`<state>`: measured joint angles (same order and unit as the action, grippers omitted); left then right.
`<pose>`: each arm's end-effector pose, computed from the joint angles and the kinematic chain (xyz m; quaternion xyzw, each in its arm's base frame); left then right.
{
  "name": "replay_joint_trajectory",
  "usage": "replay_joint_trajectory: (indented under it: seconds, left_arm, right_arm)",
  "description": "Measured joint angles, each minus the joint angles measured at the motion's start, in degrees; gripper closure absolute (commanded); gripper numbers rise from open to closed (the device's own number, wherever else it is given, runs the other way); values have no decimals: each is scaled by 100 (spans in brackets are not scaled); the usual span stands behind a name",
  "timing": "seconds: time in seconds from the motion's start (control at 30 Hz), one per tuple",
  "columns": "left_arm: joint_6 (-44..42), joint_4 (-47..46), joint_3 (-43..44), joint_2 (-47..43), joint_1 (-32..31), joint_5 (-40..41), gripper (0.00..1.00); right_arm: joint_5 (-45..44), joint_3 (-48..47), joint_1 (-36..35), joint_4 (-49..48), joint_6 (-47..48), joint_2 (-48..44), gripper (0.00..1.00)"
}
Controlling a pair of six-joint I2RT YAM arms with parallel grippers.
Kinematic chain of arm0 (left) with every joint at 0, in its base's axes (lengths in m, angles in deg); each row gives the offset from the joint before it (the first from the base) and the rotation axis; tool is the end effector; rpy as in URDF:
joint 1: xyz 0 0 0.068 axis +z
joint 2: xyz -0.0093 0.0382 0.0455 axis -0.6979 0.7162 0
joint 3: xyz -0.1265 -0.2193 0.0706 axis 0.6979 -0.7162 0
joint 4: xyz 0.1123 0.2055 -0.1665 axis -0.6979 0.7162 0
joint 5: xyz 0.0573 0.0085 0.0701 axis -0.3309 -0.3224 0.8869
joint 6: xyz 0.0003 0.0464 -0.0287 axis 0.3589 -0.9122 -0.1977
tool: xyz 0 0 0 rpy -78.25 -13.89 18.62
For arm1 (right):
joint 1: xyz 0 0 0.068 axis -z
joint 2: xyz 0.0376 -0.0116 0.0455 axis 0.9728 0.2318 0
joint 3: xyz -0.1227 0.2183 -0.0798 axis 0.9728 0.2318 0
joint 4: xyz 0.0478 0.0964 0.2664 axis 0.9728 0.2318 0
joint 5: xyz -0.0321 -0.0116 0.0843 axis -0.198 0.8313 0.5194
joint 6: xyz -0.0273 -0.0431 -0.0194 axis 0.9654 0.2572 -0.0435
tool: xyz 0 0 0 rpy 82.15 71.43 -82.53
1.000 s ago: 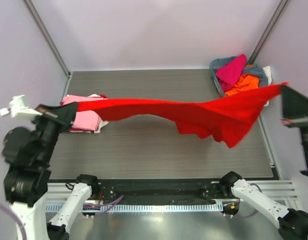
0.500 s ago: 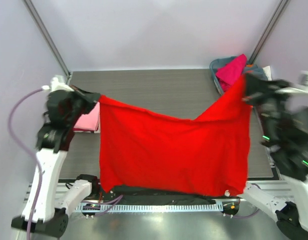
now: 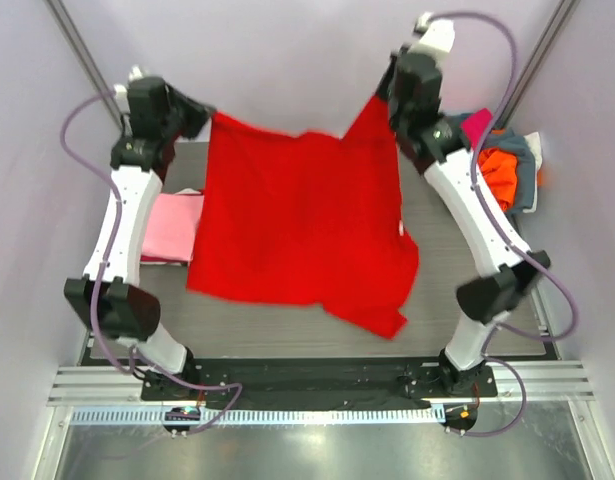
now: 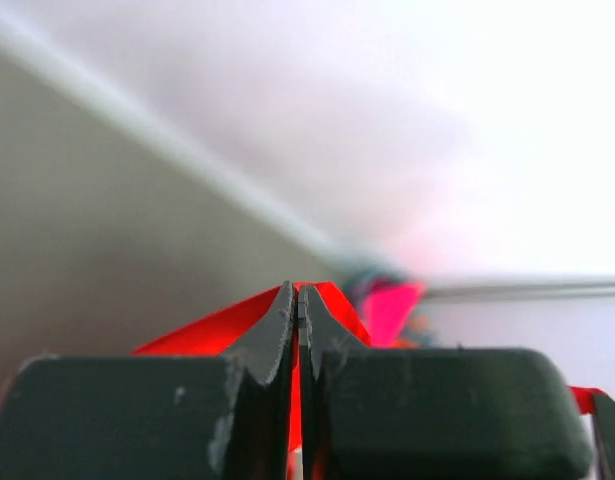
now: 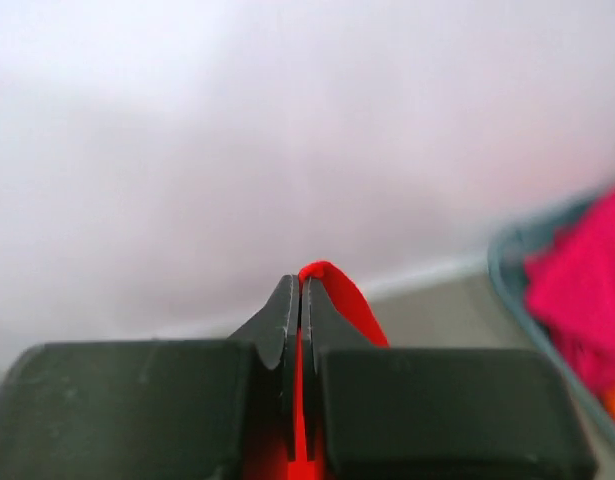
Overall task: Fold and stack the t-shirts
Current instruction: Flatten the tshirt out
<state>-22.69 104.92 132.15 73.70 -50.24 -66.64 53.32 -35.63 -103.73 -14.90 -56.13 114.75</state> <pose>0.3807 -0.0412 0.4349 -0.3367 0.7409 -0.3123 0.4900 0.3637 0.1637 0.4870 0.1247 0.7241 0.0357 0.6773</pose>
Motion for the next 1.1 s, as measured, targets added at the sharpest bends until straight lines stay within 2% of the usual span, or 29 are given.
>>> replay_joint_trajectory:
  seconds: [0.13,0.17,0.23,0.3,0.4,0.57,0.73,0.93,1.1]
  left_arm:
    - [315,-155,2245,1176,326,-319,100]
    - [385,-254,2542,1322,396,-391,100]
    - [612,-566,2771,1434,575,-577,100]
    - [813,-903,2706,1432,741,-831,100]
    - [1040,-1458,2162,1311,973,-1147,100]
    - [1080,-2192,35,831,1104,-1408,100]
    - [903,-2293,-2149,378,1088,-1528,100]
    - [667,-2284,-4409,-719,1088,-1504,99]
    - [437,-2328,-5604,-1414,1088,-1523,100]
  right_arm:
    - [531,-2979,634,66,-109,1397,99]
    - [734,-3340,833,68,-210,1499,99]
    - [1320,-3451,1283,-4,-527,1368,99]
    - [1827,-2874,1733,-271,-828,927,99]
    - [2356,-1333,2258,-730,-1165,-63,99]
    - [3237,1121,2441,-1246,-1617,-1377,99]
    - [3801,3456,2852,-1351,-2057,-2205,99]
    - [3897,5093,2962,-769,-2273,-3128,99]
    - [3858,6135,2951,-396,-2354,-4454,99]
